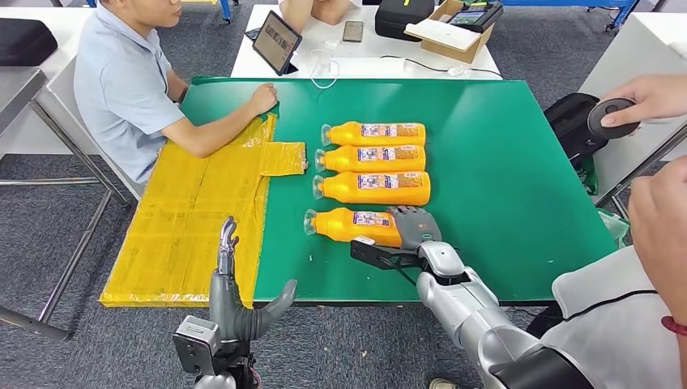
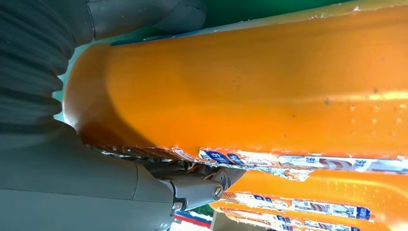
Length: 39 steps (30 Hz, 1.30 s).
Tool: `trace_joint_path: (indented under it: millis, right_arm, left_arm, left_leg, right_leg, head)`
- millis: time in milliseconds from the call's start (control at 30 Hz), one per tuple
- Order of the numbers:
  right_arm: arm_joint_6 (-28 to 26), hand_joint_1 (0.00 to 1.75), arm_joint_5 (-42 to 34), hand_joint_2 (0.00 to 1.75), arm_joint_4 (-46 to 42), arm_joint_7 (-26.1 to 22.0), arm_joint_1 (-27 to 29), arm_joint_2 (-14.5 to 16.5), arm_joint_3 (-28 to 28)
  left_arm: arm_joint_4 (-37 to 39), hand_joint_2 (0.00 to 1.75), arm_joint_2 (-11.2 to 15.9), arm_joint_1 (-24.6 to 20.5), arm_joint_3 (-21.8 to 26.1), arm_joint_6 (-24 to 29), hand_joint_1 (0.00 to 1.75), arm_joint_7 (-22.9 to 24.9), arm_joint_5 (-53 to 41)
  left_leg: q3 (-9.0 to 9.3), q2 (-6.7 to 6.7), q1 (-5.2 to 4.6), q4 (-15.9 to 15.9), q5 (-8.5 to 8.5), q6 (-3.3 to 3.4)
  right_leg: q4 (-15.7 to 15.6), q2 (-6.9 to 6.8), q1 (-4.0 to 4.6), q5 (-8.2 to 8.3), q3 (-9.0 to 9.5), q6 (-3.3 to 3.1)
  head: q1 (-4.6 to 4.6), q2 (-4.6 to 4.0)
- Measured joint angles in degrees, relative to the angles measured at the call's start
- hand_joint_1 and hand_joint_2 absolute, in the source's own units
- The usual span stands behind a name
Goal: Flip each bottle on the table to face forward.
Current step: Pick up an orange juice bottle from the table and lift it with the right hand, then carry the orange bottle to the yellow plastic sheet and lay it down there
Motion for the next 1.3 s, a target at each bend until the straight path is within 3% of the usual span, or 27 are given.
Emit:
trace_joint_path:
  millis: [567, 700, 767, 1000, 1100, 1200, 1300]
  right_arm:
    - [0.9, 1.75, -4.1, 1.75, 0.2, -2.8, 0.0, -0.1, -0.1]
    - [-0.1, 1.75, -20.1, 1.75, -3.0, -16.9, 3.4, 0.5, -3.5]
    - [-1.9, 1.75, -27.5, 1.75, -7.1, -21.1, 6.7, 1.2, -4.9]
    - [-6.2, 1.75, -38.1, 1.75, -20.5, -23.0, 16.2, 2.9, -5.3]
    - [-10.3, 1.75, -42.3, 1.75, -25.4, -23.9, 19.3, 3.2, -5.0]
    - [-13.4, 1.75, -46.2, 1.75, -30.2, -24.2, 22.1, 3.3, -4.2]
    - [-13.6, 1.75, -48.5, 1.75, -33.4, -24.7, 24.1, 3.2, -2.9]
  left_arm:
    - [0.0, 1.75, -0.3, 0.0, 0.3, 0.0, 0.00, 0.0, 0.8]
    - [0.1, 1.75, -1.9, 0.4, 3.9, -2.1, 0.00, 0.4, 9.6]
    - [1.0, 1.75, -2.5, 0.4, 5.9, -3.0, 0.00, 2.0, 16.2]
    - [3.7, 1.75, -3.0, 0.6, 8.2, -2.8, 0.00, 6.3, 25.3]
    - [4.5, 1.75, -3.0, 0.9, 8.4, -3.3, 0.00, 10.5, 30.9]
    - [5.1, 1.75, -2.5, 1.9, 7.6, -4.7, 0.00, 13.3, 35.5]
    - [5.2, 1.75, -1.1, 2.4, 4.7, -7.5, 0.00, 12.3, 34.0]
  left_leg:
    - [0.05, 0.01, 0.01, 0.0, -0.01, 0.00]
    - [0.17, 0.23, 0.03, 0.0, -0.12, -0.10]
    - [0.12, 0.21, 0.06, 0.0, -0.12, -0.12]
    - [-0.47, 0.13, 0.05, 0.0, -0.05, -0.07]
    - [-0.64, 0.06, 0.03, 0.0, -0.06, -0.06]
    - [-0.81, 0.06, 0.02, 0.0, -0.08, -0.05]
    - [-0.96, 0.06, 0.01, 0.0, -0.08, -0.05]
  right_leg:
    - [0.0, 0.03, 0.01, 0.00, 0.01, 0.00]
    - [0.0, 0.39, 0.04, 0.01, 0.09, -0.03]
    - [0.0, 0.42, 0.06, 0.01, 0.07, -0.03]
    - [0.0, 0.37, 0.03, 0.00, -0.40, 0.01]
    - [0.0, 0.28, 0.01, -0.01, -0.50, 0.02]
    - [0.0, 0.27, 0.00, -0.02, -0.66, 0.03]
    - [0.0, 0.26, 0.00, -0.03, -0.80, 0.03]
  head:
    - [0.01, 0.00]
    - [0.02, 0.00]
    - [0.01, 0.00]
    - [0.00, 0.00]
    - [0.00, 0.00]
    - [0.01, 0.00]
    - [0.01, 0.00]
